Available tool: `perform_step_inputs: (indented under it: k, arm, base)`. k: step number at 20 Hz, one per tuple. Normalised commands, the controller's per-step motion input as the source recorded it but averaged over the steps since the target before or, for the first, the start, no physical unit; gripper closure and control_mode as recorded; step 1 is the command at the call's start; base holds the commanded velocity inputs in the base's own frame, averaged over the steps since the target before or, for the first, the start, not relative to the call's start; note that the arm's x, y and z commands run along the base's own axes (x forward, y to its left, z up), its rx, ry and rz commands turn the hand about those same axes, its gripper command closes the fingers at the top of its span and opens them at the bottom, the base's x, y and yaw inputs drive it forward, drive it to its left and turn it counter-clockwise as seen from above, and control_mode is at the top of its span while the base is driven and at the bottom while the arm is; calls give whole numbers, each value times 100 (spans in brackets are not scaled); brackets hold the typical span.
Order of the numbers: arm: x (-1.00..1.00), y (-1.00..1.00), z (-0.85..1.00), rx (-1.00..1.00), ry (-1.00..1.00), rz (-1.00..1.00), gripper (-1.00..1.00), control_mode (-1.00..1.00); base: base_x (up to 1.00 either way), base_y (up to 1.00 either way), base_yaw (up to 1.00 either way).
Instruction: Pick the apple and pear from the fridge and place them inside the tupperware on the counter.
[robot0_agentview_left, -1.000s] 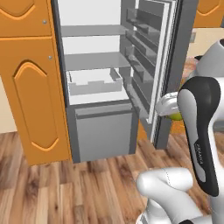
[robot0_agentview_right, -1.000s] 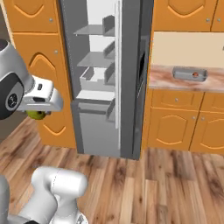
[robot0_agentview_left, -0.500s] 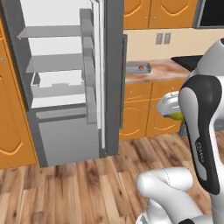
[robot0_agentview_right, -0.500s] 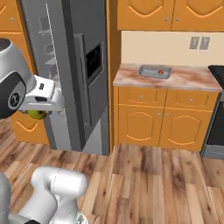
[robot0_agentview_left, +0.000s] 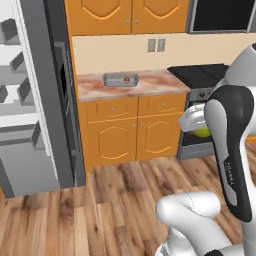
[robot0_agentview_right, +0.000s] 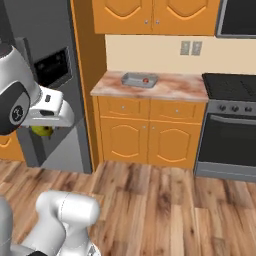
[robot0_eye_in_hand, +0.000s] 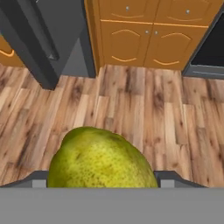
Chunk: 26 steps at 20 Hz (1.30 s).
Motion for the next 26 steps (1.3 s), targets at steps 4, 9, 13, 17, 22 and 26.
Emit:
perform_step_inputs:
  k: [4, 9, 13, 17, 22, 26]
  arm:
    - [0, 0, 0, 0, 0, 0, 100, 100]
    - [0, 0, 0, 0, 0, 0, 100, 100]
    - [0, 0, 0, 0, 0, 0, 100, 100]
    - [0, 0, 0, 0, 0, 0, 100, 100]
    - [0, 0, 0, 0, 0, 0, 100, 100]
    - [0, 0, 0, 0, 0, 0, 100, 100]
  base:
    - [2, -99, 0]
    - [46, -55, 0]
    - [93, -4, 0]
    - [100, 0, 3]
    - [100, 0, 4]
    - [100, 0, 4]
